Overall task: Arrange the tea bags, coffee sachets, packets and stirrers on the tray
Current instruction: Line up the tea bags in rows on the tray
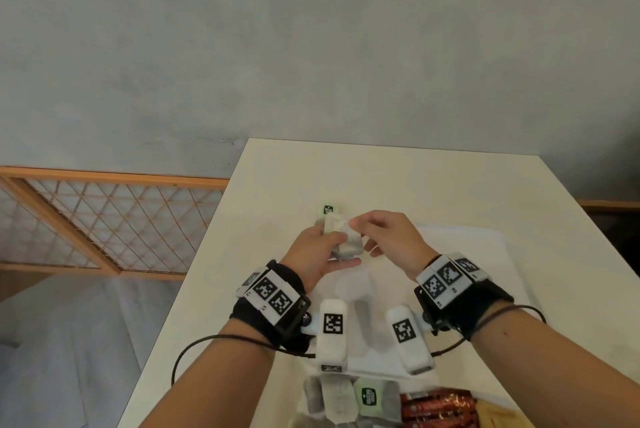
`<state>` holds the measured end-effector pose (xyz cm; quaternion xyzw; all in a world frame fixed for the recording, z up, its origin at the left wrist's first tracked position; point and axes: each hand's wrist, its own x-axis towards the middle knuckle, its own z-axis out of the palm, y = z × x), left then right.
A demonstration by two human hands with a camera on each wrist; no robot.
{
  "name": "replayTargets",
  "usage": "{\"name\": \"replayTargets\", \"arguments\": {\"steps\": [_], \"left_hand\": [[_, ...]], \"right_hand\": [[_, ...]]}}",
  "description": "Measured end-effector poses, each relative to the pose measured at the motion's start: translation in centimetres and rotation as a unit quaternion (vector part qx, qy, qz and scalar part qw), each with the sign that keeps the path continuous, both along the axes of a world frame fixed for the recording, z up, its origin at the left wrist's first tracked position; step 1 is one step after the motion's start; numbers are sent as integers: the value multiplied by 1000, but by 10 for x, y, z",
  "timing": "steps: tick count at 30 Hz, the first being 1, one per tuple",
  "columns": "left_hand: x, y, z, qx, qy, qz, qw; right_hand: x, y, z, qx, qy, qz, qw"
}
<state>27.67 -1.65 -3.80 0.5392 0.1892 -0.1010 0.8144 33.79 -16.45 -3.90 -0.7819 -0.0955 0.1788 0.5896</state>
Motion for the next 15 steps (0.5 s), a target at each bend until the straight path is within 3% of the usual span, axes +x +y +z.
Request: {"name": "replayTargets", "arguments": {"steps": [8, 12, 15], "left_hand": [[-20, -18, 0, 133, -54, 44, 989], [-25, -22, 8, 301, -77, 93, 946], [-28, -33, 20, 397, -109, 46, 910]], "right_hand": [[-25, -23, 17, 10, -34, -46, 998], [-26, -34, 20, -27, -44, -97, 994], [-30, -37, 21, -48, -35, -101, 993]]}}
